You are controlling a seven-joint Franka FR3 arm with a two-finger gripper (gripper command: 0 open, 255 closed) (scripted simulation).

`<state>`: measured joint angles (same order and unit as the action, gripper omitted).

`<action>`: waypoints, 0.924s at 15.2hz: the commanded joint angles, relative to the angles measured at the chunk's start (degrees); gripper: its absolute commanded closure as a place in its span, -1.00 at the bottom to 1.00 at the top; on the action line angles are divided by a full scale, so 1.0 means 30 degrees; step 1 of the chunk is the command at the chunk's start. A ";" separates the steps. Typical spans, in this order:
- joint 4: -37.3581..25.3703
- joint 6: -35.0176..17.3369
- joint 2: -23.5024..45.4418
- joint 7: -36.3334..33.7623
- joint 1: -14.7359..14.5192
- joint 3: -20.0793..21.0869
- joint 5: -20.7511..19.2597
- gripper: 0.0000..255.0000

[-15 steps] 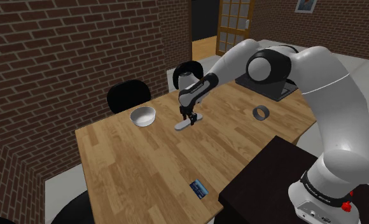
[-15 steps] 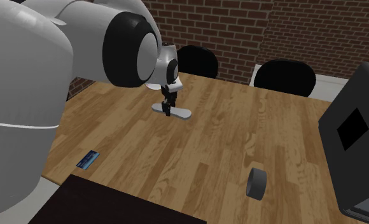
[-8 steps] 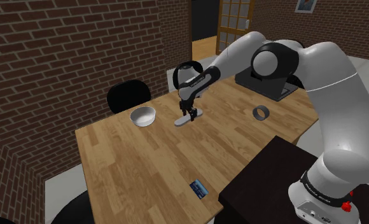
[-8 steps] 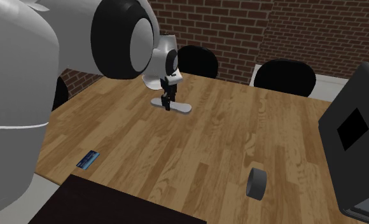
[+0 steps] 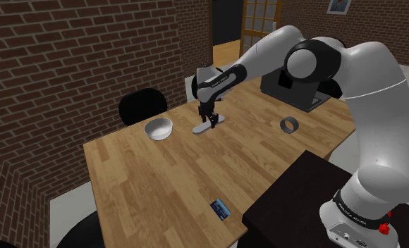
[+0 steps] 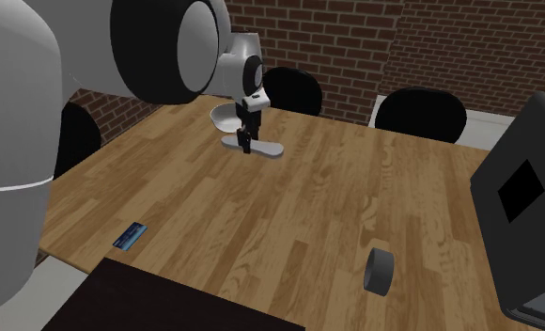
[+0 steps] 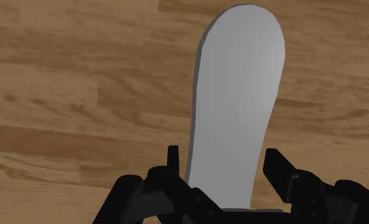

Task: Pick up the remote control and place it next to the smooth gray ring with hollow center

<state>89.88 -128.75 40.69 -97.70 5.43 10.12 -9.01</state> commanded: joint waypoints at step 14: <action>0.3792 0.0071 -0.3936 0.1657 0.1715 0.0108 0.0648 1.00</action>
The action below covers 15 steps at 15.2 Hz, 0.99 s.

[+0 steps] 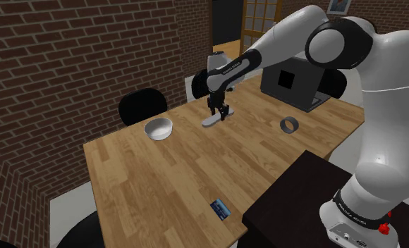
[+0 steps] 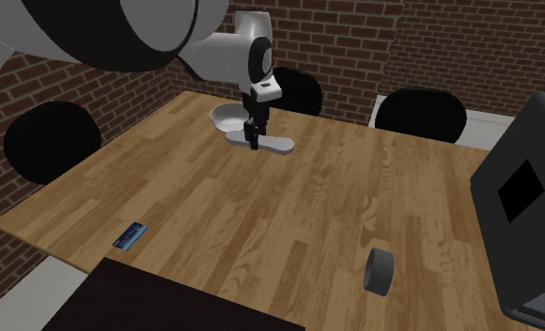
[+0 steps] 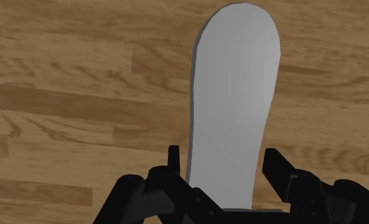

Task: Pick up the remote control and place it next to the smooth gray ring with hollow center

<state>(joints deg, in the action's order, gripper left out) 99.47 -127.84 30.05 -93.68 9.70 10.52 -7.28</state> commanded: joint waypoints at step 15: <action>0.8357 -0.3133 -0.5467 0.6402 0.4844 -0.1269 0.1279 1.00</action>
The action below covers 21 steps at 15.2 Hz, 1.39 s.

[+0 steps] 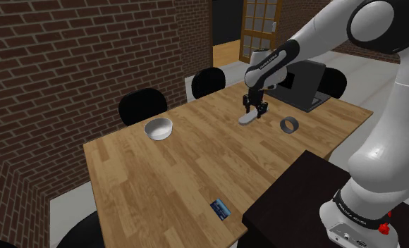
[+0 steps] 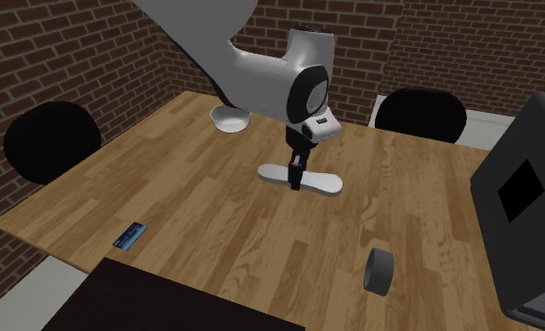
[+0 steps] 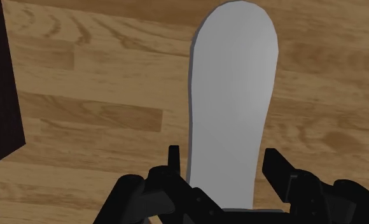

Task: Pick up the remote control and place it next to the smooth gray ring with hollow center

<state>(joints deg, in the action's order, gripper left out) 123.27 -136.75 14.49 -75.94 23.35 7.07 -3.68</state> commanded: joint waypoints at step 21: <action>0.2738 -0.3671 0.0825 0.4149 0.2559 -0.1542 0.0225 1.00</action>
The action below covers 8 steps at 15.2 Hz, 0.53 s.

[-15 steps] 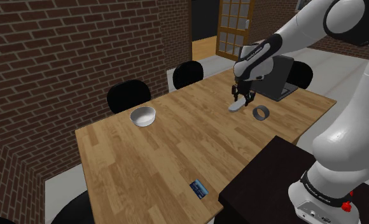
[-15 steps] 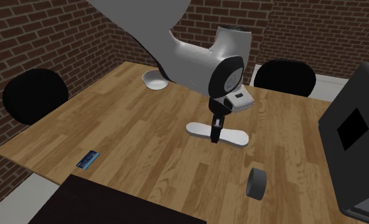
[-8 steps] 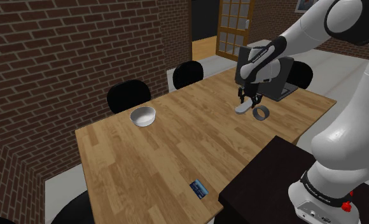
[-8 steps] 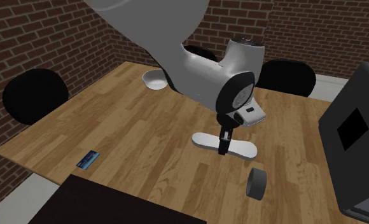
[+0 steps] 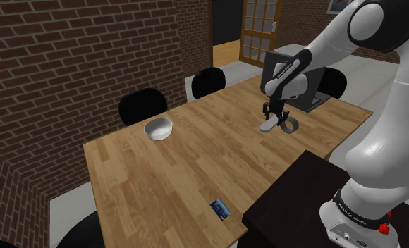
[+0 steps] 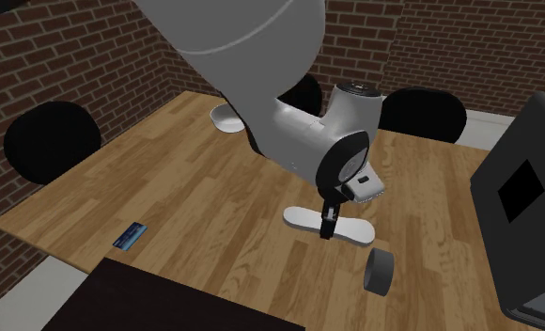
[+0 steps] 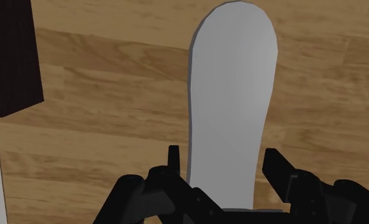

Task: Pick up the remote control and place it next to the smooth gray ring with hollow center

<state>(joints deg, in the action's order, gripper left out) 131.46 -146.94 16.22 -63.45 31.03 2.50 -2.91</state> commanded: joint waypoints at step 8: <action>-0.0169 -0.2019 0.2175 -0.0200 -0.0093 -0.0157 -0.0261 1.00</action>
<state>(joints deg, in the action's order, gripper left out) 131.10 -152.42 22.07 -63.98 30.80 2.07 -3.62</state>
